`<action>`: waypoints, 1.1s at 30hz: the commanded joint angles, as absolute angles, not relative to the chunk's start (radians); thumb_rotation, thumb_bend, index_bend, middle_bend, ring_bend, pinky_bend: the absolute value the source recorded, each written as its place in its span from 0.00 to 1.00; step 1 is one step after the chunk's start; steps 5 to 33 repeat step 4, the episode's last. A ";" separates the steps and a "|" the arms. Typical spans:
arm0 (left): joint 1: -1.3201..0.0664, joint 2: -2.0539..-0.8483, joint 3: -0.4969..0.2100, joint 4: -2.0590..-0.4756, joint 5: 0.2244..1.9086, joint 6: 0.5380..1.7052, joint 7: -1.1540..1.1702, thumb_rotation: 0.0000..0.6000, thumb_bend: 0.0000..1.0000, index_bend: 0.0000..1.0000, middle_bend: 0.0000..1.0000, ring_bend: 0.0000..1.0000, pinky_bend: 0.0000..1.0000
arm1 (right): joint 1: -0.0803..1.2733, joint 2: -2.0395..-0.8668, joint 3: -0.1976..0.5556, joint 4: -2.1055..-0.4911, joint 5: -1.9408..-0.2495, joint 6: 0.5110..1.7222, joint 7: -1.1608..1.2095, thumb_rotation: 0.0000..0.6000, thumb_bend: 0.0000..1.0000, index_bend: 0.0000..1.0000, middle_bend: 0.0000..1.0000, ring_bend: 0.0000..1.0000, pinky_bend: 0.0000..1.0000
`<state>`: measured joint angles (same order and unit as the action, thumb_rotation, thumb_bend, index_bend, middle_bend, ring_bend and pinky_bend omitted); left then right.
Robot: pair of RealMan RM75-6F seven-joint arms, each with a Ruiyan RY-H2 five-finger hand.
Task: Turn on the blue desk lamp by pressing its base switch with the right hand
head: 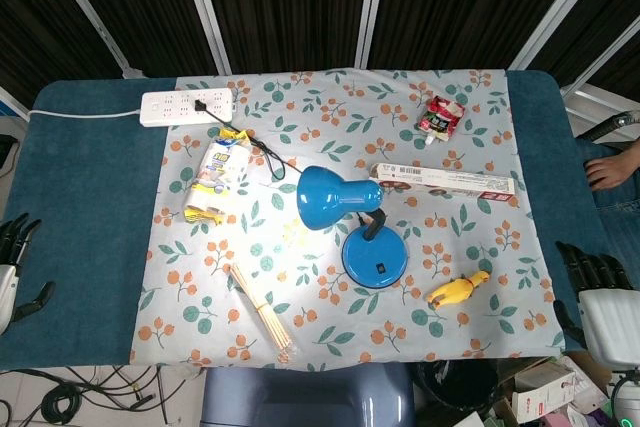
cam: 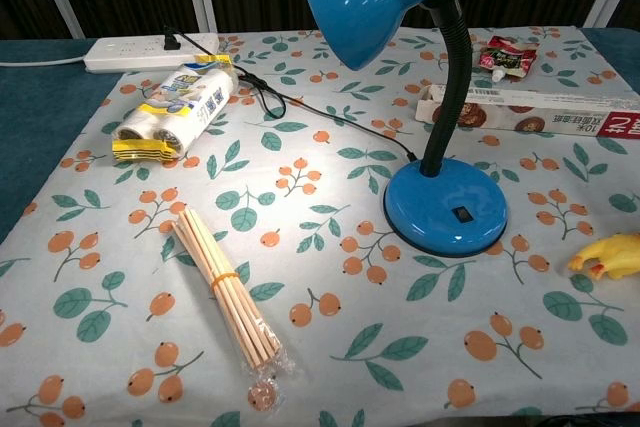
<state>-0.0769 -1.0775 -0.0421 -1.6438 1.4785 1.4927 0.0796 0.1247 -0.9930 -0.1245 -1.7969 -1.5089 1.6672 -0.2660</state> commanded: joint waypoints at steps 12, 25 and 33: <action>-0.076 -1.079 -0.042 -1.644 1.487 1.500 0.072 1.00 0.29 0.00 0.00 0.01 0.00 | 0.080 -1.057 -0.128 -1.704 -1.524 1.690 -0.219 1.00 0.30 0.00 0.11 0.18 0.14; -0.076 -1.079 -0.042 -1.644 1.487 1.500 0.072 1.00 0.29 0.00 0.00 0.01 0.00 | 0.080 -1.057 -0.128 -1.704 -1.524 1.690 -0.219 1.00 0.30 0.00 0.11 0.18 0.14; -0.076 -1.079 -0.042 -1.644 1.487 1.500 0.072 1.00 0.29 0.00 0.00 0.01 0.00 | 0.080 -1.057 -0.128 -1.704 -1.524 1.690 -0.219 1.00 0.30 0.00 0.11 0.18 0.14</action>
